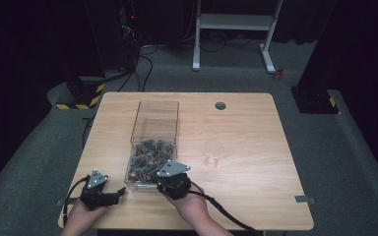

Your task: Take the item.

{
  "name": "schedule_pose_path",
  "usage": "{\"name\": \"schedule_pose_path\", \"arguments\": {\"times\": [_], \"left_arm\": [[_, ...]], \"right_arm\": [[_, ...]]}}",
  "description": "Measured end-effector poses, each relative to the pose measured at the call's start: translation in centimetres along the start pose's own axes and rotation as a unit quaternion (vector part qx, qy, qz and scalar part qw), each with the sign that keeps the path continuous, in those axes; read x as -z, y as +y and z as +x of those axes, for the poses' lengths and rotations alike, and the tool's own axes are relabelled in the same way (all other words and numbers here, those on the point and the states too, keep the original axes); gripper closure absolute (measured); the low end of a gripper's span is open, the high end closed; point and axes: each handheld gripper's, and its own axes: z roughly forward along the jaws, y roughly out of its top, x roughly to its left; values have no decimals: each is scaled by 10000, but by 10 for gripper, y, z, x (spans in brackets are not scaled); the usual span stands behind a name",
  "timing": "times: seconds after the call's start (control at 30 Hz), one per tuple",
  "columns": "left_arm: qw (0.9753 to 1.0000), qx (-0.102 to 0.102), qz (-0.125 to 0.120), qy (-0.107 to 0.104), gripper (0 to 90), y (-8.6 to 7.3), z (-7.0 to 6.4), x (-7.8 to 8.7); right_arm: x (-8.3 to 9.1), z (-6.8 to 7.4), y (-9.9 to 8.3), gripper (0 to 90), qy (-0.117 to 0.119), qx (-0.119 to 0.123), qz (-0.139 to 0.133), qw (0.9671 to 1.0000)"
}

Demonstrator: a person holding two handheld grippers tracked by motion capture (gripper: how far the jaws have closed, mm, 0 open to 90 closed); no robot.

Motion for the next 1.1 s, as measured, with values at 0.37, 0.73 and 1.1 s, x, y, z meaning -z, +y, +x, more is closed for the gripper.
{"name": "schedule_pose_path", "arguments": {"times": [0.37,0.73,1.1], "left_arm": [[10000,0,0,0,142,0,0,0],[10000,-1,0,0,142,0,0,0],[10000,0,0,0,142,0,0,0]], "right_arm": [[0,0,-1,899,29,13,-4,10000],[4,-2,-1,900,19,16,-162,9999],[13,-3,1,900,-33,-32,-369,9993]]}}
